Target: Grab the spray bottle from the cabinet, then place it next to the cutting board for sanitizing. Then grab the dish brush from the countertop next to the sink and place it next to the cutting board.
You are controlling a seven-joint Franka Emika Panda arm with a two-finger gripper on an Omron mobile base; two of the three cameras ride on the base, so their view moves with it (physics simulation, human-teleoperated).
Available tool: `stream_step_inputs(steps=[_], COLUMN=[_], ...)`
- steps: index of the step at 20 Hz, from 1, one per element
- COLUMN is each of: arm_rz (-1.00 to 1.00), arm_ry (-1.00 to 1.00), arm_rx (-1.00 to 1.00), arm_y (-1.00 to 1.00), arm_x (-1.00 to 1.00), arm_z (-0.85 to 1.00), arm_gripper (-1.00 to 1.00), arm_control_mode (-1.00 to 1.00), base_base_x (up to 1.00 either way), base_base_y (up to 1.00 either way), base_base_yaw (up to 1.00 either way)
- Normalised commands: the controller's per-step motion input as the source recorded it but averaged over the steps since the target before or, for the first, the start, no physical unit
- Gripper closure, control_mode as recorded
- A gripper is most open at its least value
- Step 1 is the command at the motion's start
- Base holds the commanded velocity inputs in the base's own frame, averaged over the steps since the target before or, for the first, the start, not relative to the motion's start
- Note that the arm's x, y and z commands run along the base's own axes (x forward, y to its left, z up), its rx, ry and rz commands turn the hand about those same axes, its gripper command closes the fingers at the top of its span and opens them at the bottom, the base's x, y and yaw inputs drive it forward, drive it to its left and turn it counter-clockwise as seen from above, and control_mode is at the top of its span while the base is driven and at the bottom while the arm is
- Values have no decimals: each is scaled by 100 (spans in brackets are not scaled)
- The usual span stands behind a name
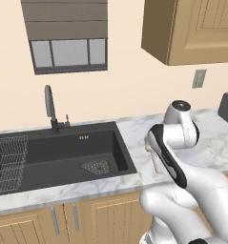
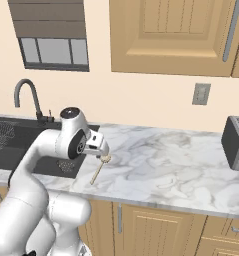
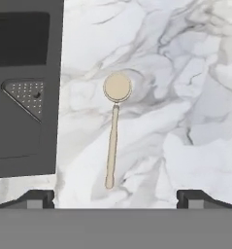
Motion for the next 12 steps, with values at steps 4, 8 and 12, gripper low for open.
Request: stream_step_inputs(steps=[4, 8, 12], arm_rz=[0, 0, 0], arm_ry=[10, 9, 9], arm_rx=[0, 0, 0], arm_y=[-8, 0, 0], arm_x=[53, 41, 36], arm_z=[-57, -51, -46], arm_gripper=[-100, -100, -100], arm_control_mode=[-100, -100, -100], base_base_x=[0, 0, 0], base_base_y=[0, 0, 0], base_base_yaw=[0, 0, 0])
